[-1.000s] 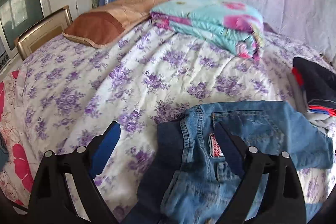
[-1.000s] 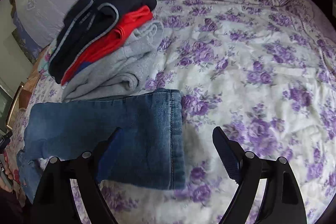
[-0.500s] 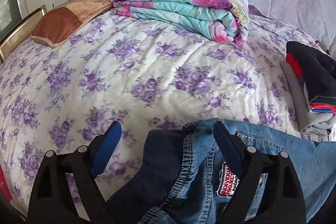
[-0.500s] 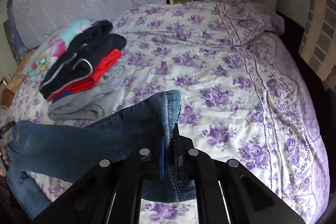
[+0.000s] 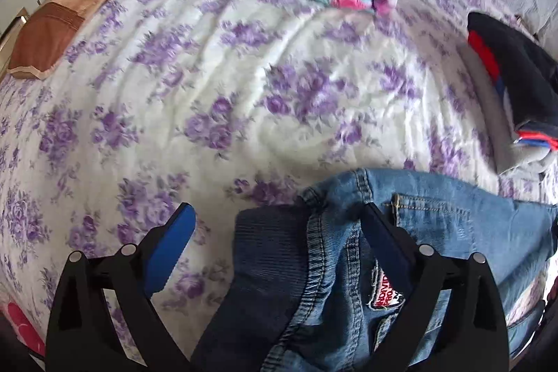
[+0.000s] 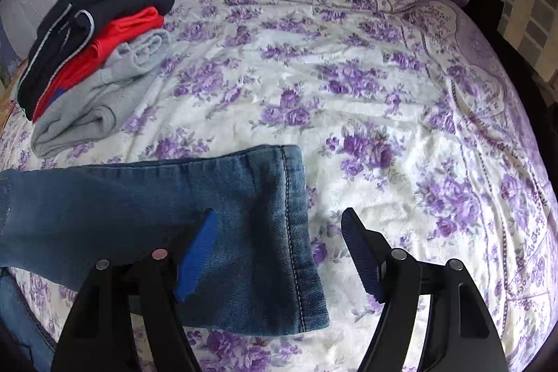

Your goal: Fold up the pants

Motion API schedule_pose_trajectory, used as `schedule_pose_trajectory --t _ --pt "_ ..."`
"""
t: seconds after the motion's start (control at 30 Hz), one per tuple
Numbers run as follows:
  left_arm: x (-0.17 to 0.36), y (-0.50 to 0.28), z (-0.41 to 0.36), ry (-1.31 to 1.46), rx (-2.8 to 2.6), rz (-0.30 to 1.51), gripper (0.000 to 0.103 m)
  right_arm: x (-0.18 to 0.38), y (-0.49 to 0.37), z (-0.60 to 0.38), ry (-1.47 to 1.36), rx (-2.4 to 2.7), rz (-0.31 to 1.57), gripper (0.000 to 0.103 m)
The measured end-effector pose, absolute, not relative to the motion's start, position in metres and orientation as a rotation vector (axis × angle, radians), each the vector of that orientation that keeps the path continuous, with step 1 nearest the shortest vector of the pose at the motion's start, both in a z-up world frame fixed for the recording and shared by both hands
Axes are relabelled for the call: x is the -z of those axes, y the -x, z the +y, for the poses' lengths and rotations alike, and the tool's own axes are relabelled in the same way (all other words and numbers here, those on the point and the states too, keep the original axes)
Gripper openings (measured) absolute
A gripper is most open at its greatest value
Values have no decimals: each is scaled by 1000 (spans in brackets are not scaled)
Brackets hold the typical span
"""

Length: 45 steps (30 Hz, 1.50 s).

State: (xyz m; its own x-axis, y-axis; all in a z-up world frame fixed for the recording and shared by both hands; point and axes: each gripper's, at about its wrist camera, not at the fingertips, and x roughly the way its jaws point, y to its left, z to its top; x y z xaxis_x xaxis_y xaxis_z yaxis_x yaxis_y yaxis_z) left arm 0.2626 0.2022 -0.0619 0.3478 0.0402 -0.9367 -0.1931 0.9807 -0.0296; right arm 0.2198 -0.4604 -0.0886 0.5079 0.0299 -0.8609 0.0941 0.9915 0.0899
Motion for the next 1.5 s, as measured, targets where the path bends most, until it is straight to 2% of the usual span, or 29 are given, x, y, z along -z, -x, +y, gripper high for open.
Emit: schedule_pose_trajectory --t 0.03,0.07,0.1,0.13,0.17,0.2,0.43,0.53,0.57,0.6,0.63,0.67,0.7,0.73,0.83,0.9,1.0,1.17,1.23,1.3,1.37,1.4,1.43,1.47,1.5 --pt "72 -265 193 133 -143 1240 92 96 -223 -459 -137 29 1061 58" --pt "74 -263 186 110 -150 1227 86 99 -223 -457 -143 10 1066 44" --pt "71 -260 182 103 -144 1204 72 97 -220 -454 -131 12 1049 21" --pt "66 -257 176 95 -136 1186 65 95 -219 -453 -123 1 1036 14" --pt "61 -255 172 88 -126 1170 46 91 -218 -454 -128 -1 1020 14" --pt "53 -252 170 92 -111 1145 43 87 -217 -456 -137 0 999 13" --pt "-3 -264 178 232 -145 922 41 36 -225 -464 -225 -23 830 13" --pt "13 -286 181 244 -209 941 44 49 -243 -459 -236 18 880 14" --pt "33 -297 180 215 -236 1020 50 65 -252 -455 -220 42 953 21" --pt "52 -305 183 185 -259 1105 59 84 -259 -452 -198 69 1035 38" --pt "66 -308 187 199 -266 1153 65 99 -261 -449 -174 100 1076 43" --pt "66 -304 192 227 -267 1140 71 100 -255 -448 -165 111 1039 49" --pt "60 -300 197 258 -258 1121 72 95 -248 -450 -164 133 1013 67" --pt "52 -294 202 287 -236 1108 72 88 -239 -453 -178 143 985 72" --pt "14 -256 221 353 -187 1029 74 63 -201 -466 -200 113 914 73" --pt "-10 -213 230 350 -165 973 87 50 -166 -475 -218 84 902 77" --pt "-20 -139 233 302 -165 929 90 43 -103 -479 -269 19 902 86" --pt "31 -54 232 356 -149 1002 90 73 2 -457 -344 -68 936 90" --pt "51 -51 231 413 -90 1024 90 86 22 -443 -350 -107 952 90" --pt "63 -60 229 427 -84 1009 90 90 29 -429 -297 -126 923 94" --pt "76 -78 230 456 -105 982 90 94 26 -420 -249 -122 893 93" --pt "79 -83 231 473 -114 960 90 98 22 -418 -250 -106 903 76" --pt "78 -84 231 482 -131 934 87 98 19 -418 -254 -96 903 53" --pt "74 -82 229 509 -110 905 55 96 16 -422 -279 -112 911 18" --pt "69 -81 225 528 -77 899 31 91 15 -428 -323 -122 910 13"
